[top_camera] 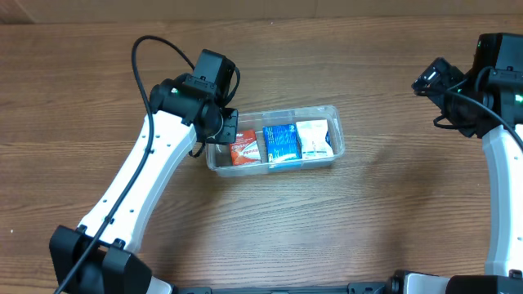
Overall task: Pack container
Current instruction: 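Carry the brown bottle into the container's left end and release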
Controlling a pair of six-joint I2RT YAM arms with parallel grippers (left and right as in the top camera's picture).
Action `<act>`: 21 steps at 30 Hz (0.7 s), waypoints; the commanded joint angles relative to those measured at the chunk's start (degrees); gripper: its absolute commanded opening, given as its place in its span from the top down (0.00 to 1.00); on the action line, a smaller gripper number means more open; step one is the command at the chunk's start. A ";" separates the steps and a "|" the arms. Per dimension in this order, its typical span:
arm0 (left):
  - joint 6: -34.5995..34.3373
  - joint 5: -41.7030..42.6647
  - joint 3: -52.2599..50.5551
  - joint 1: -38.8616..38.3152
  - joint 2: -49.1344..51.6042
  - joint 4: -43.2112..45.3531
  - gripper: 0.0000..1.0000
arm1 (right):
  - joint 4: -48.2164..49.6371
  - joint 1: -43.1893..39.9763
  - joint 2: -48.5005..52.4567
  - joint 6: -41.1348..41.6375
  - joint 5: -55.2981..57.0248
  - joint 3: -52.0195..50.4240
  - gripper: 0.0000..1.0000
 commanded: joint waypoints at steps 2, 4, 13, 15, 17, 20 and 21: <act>14.08 -2.82 -0.13 -0.39 4.59 1.88 0.80 | 0.28 -0.07 -0.09 -0.17 -0.26 0.20 0.00; 19.26 -2.93 -0.13 -0.31 6.73 1.62 0.79 | 0.28 -0.07 -0.09 -0.17 -0.26 0.20 0.00; 35.32 -2.78 -0.13 -0.31 8.39 -0.28 0.73 | 0.28 -0.07 -0.09 -0.17 -0.26 0.20 0.00; 37.90 -2.75 -0.13 -0.33 8.39 -0.26 0.72 | 0.28 -0.07 -0.09 -0.17 -0.26 0.20 0.00; 41.92 -2.75 -0.13 -0.33 8.39 -0.98 0.73 | 0.28 -0.07 -0.09 -0.17 -0.26 0.20 0.00; 48.96 -2.60 -0.13 -0.26 8.39 -2.62 0.76 | 0.28 -0.07 -0.09 -0.17 -0.26 0.20 0.00; 50.03 -2.99 -0.13 -0.20 8.39 -2.64 0.77 | 0.28 -0.07 -0.09 -0.17 -0.26 0.20 0.00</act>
